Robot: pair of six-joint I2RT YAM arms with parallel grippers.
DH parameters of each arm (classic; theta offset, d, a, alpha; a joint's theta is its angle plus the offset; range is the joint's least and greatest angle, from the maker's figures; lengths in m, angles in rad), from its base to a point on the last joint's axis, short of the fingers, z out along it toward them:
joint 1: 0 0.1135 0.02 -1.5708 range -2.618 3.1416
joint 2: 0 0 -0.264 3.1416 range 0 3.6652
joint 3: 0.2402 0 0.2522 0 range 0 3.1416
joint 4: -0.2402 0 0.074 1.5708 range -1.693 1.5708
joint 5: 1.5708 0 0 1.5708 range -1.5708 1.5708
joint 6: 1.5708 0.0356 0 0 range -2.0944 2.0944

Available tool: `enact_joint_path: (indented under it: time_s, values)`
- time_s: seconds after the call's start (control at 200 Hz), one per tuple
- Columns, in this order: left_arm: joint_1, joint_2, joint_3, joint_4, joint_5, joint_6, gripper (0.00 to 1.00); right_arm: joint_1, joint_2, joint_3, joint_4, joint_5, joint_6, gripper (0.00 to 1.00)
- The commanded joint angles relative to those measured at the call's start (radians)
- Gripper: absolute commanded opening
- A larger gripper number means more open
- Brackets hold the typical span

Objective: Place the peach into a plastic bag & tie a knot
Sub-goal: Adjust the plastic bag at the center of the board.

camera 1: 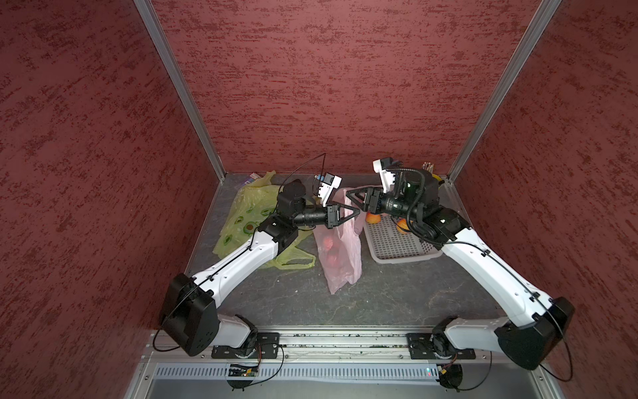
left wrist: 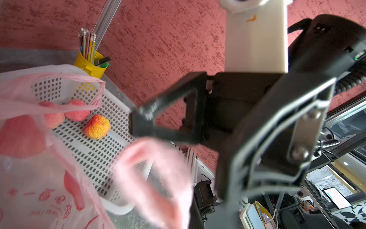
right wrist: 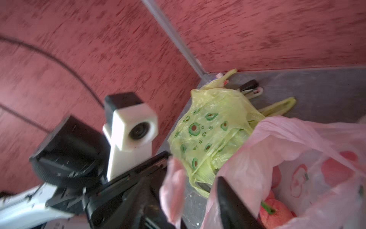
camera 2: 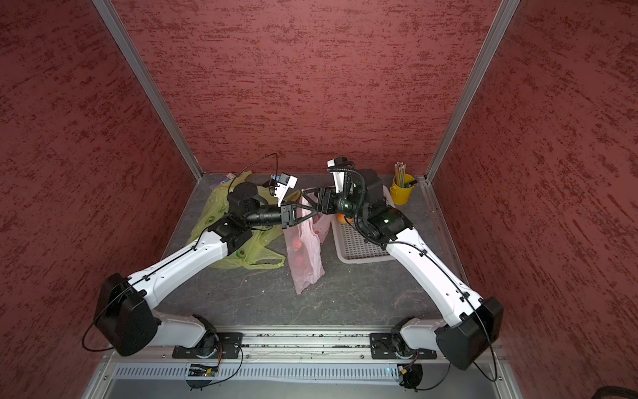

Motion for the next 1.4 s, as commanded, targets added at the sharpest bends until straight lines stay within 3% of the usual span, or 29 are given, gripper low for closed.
enact_joint_path:
  time_s: [0.0, 0.12, 0.281, 0.501, 0.867, 1.132, 1.393]
  values:
    - [0.005, -0.035, -0.009, -0.031, 0.017, 0.017, 0.0, -0.037, -0.047, 0.008, -0.1, 0.318, -0.045, 0.77]
    - [0.005, -0.035, -0.005, -0.042, 0.021, 0.02, 0.0, -0.083, -0.054, -0.042, -0.126, 0.4, -0.046, 0.87]
    - [0.007, -0.036, -0.008, -0.043, 0.021, 0.02, 0.0, -0.183, -0.062, -0.143, -0.089, 0.381, -0.019, 0.87]
    - [0.006, -0.031, 0.001, -0.043, 0.022, 0.02, 0.0, -0.279, -0.082, -0.271, 0.012, 0.249, 0.049, 0.72]
    - [0.008, -0.022, 0.009, -0.042, 0.029, 0.016, 0.0, -0.359, -0.078, -0.411, 0.252, 0.057, 0.156, 0.62]
    - [0.007, -0.022, 0.015, -0.046, 0.032, 0.015, 0.0, -0.376, -0.011, -0.414, 0.341, 0.001, 0.197, 0.52]
    - [0.007, -0.016, 0.026, -0.048, 0.036, 0.015, 0.0, -0.378, 0.028, -0.41, 0.338, 0.011, 0.203, 0.5]
